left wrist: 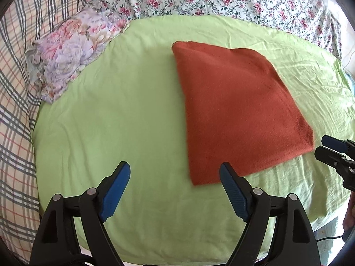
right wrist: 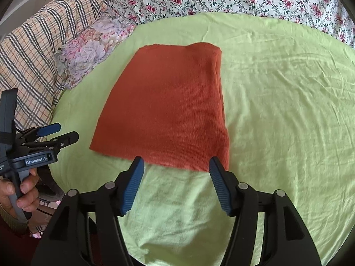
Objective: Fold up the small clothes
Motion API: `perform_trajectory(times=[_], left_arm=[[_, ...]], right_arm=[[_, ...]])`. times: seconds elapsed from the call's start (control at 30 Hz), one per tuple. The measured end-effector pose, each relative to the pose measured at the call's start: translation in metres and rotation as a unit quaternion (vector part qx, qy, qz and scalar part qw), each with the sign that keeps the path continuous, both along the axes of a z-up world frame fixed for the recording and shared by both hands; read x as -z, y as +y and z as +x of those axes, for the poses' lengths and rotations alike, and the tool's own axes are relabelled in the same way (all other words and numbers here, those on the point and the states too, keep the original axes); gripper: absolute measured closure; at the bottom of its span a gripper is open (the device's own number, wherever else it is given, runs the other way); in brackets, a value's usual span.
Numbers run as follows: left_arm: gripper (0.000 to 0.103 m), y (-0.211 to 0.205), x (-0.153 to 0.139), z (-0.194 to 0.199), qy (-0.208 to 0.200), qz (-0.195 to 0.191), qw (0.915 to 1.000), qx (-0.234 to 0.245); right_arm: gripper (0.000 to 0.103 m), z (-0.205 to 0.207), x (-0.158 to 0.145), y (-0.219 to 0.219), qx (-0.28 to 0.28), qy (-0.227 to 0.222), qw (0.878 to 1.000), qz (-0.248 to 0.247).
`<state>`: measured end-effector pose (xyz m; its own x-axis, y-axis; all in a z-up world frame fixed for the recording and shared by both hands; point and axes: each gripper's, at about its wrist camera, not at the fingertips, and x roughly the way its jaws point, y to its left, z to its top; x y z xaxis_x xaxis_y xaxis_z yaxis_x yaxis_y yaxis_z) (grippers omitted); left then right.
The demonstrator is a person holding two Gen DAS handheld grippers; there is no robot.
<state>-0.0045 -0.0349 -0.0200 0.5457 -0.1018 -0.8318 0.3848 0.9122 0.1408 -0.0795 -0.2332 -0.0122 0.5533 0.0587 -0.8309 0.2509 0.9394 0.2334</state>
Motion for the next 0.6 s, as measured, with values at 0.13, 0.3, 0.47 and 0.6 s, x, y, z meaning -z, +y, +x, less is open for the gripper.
perform_trajectory(times=[0.13, 0.3, 0.47, 0.6], left_arm=[[0.019, -0.007, -0.001, 0.000, -0.004, 0.008, 0.9999, 0.004], [0.019, -0.012, -0.001, 0.003, -0.003, 0.011, 0.9999, 0.008], [0.019, -0.015, 0.001, 0.009, -0.002, 0.011, 0.9999, 0.008], [0.018, -0.018, 0.004, 0.019, 0.004, 0.004, 0.9999, 0.010]], right_arm=[[0.038, 0.003, -0.002, 0.000, -0.002, -0.005, 1.000, 0.000], [0.037, 0.006, -0.001, -0.002, -0.001, -0.006, 1.000, 0.003], [0.037, 0.012, 0.002, -0.007, 0.000, -0.003, 1.000, 0.004], [0.037, 0.022, 0.003, -0.014, 0.000, -0.011, 1.000, 0.008]])
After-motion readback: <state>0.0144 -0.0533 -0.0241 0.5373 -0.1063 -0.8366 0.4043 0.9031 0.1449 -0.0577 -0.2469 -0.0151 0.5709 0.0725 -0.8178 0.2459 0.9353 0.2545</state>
